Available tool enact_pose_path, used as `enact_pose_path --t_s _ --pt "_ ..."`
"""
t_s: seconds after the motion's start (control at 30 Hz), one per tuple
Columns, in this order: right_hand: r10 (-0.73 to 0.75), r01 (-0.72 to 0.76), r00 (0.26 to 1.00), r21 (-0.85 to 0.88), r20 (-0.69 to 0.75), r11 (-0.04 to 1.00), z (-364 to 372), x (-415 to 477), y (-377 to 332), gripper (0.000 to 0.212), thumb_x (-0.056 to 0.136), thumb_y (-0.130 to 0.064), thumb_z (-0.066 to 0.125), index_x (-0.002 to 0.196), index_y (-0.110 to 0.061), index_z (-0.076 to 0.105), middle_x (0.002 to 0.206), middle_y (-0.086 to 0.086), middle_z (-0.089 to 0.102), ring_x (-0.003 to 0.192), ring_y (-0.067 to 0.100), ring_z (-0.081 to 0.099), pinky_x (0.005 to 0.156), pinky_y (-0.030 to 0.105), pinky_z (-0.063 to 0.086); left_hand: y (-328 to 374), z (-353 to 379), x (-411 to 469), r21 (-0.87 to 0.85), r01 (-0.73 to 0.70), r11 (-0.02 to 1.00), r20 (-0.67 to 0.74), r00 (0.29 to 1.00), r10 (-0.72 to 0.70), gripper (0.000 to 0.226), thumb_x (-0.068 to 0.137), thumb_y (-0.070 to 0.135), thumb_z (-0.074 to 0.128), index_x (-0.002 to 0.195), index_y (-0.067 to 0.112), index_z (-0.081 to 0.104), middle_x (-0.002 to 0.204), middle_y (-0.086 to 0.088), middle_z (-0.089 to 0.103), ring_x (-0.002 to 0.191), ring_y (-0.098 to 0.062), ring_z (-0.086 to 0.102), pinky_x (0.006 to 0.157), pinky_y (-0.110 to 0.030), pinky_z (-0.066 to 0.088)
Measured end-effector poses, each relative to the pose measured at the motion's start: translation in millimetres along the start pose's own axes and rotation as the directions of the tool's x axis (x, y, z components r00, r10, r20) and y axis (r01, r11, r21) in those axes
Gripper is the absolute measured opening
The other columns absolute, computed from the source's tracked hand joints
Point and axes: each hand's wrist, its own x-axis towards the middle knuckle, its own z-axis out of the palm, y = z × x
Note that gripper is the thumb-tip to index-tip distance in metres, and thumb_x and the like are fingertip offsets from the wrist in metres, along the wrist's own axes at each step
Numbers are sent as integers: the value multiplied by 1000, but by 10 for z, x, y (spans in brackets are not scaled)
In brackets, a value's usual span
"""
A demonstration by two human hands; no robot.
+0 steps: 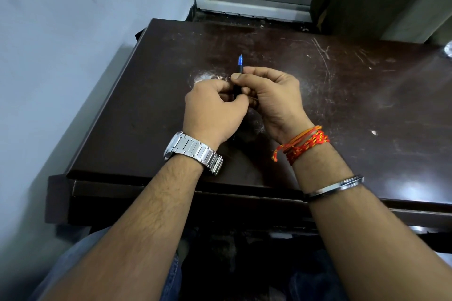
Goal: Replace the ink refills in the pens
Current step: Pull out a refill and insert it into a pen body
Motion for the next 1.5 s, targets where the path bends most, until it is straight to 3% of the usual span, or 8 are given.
enact_pose_path --t_s 0.57,0.7,0.87,1.0,1.13,1.3,1.43,1.5 --pt "-31 30 999 -56 -18 998 30 -24 29 18 75 -4 81 85 -8 66 76 9 68 54 8 60 45 20 44 -27 -10 6 7 -33 999 16 999 33 11 66 27 81 71 24 71 57 14 65 56 7 62 51 -6 44" --pt "-32 32 999 -25 -9 999 41 -14 21 7 79 -4 76 81 -9 71 66 1 67 48 5 59 43 18 43 -34 -1 8 -2 -17 1000 19 1000 18 14 64 27 82 70 26 69 56 14 64 54 7 61 49 -4 43" --pt "-52 49 998 -71 -46 996 45 -29 44 24 72 -6 85 88 -9 67 84 14 63 72 21 61 53 25 47 -40 10 7 1 -23 1000 25 999 23 14 65 26 83 73 23 71 60 13 67 56 7 63 51 -5 45" --pt "-38 38 999 -12 -24 999 47 -24 8 8 81 -1 72 78 -8 70 57 -2 66 45 3 57 41 17 42 -41 13 10 -10 -8 1000 20 1000 9 19 64 28 85 72 27 68 58 12 65 53 7 60 49 -5 43" --pt "-64 62 997 -63 -32 996 35 -44 20 15 75 -3 81 83 -6 68 75 8 69 66 15 66 48 21 47 -41 4 6 -7 -13 1000 19 1000 13 18 64 27 85 73 24 70 59 12 66 55 6 62 49 -7 45" --pt "-38 37 999 -22 -25 999 32 -29 -5 9 80 -4 75 75 -9 69 54 -6 65 45 0 57 41 16 41 -40 4 6 -1 -9 1000 13 1000 9 19 63 28 86 73 25 69 60 12 66 54 5 61 49 -5 43" --pt "-60 56 997 -80 -49 995 28 -35 21 19 73 -5 83 80 -11 66 74 5 68 64 12 64 47 20 45 -34 1 -1 -3 -9 1000 16 1000 9 19 64 27 86 70 27 67 58 13 65 56 6 62 48 -5 43" --pt "-45 42 998 -62 -50 997 32 -33 9 17 74 -6 82 78 -11 66 70 4 68 56 8 61 44 19 43 -33 1 1 -8 -5 1000 16 1000 5 20 63 27 86 71 26 67 59 12 65 55 5 62 49 -6 45"
